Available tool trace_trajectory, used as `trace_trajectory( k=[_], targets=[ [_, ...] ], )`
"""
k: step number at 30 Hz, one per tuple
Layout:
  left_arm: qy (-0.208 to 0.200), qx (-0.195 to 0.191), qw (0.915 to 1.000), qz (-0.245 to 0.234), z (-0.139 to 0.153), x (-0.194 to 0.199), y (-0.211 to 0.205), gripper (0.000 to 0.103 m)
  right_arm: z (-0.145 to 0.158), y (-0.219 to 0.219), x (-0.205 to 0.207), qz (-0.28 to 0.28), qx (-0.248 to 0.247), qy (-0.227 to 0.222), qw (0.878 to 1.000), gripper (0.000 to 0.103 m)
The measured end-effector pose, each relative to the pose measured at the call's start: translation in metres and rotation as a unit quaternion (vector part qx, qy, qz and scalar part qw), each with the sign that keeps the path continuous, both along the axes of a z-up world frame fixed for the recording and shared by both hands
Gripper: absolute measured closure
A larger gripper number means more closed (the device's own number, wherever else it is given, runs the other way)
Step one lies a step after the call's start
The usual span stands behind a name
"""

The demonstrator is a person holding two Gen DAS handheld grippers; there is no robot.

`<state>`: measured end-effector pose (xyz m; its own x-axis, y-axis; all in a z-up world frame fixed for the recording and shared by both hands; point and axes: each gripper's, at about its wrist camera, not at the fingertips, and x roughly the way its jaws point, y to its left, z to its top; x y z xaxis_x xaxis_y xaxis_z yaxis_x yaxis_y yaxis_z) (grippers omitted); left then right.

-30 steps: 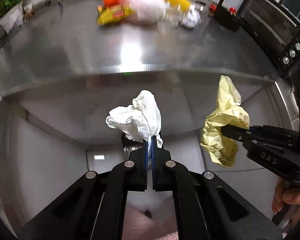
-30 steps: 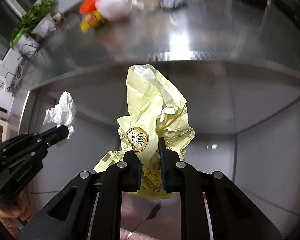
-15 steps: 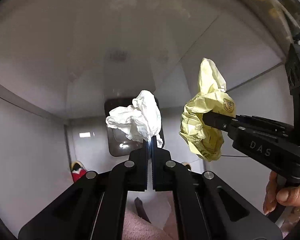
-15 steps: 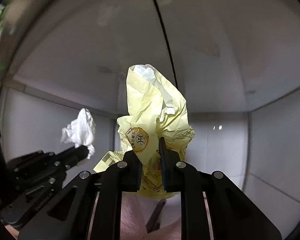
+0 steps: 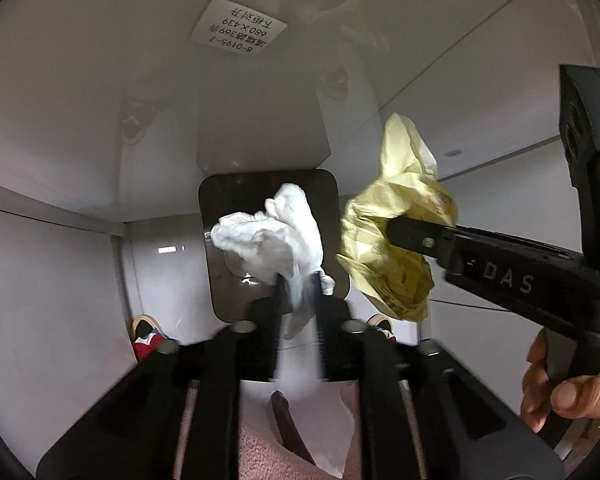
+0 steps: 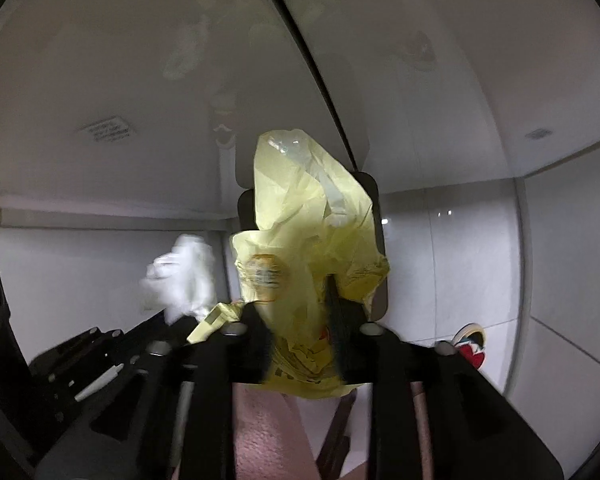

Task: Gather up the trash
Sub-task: 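Open both tools to drop the wrapper and tissue into the bin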

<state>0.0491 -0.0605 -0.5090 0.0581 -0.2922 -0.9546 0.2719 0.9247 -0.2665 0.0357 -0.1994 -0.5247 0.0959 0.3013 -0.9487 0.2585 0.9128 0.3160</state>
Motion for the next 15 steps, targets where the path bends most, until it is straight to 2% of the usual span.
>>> trace_trajectory(
  k=[1, 4, 8, 10, 12, 13, 15],
  targets=[
    [-0.003, 0.001, 1.0000, 0.001, 0.003, 0.001, 0.001, 0.082, 0.003, 0.005, 0.002, -0.002, 0.001, -0.002, 1.000, 0.051],
    [-0.007, 0.003, 1.0000, 0.006, 0.007, 0.002, 0.002, 0.072, 0.008, 0.007, 0.004, 0.000, -0.001, -0.007, 1.000, 0.049],
    [-0.016, 0.011, 0.9997, 0.011, 0.022, 0.002, 0.005, 0.053, 0.025, 0.008, 0.006, -0.001, -0.011, -0.012, 1.000, 0.043],
    [-0.029, 0.015, 0.9994, 0.012, 0.034, 0.001, 0.009, 0.044, 0.034, 0.003, 0.006, 0.006, -0.022, -0.021, 1.000, 0.034],
    [-0.046, 0.020, 0.9987, 0.013, 0.051, 0.000, 0.013, 0.029, 0.051, 0.001, 0.003, 0.011, -0.038, -0.031, 0.999, 0.028],
    [-0.051, 0.021, 0.9984, 0.014, 0.056, 0.000, 0.015, 0.025, 0.059, -0.001, 0.003, 0.013, -0.044, -0.033, 0.998, 0.022],
    [-0.064, 0.017, 0.9977, 0.016, 0.071, 0.000, 0.020, 0.018, 0.087, -0.004, -0.002, 0.016, -0.055, -0.048, 0.997, 0.017]
  ],
)
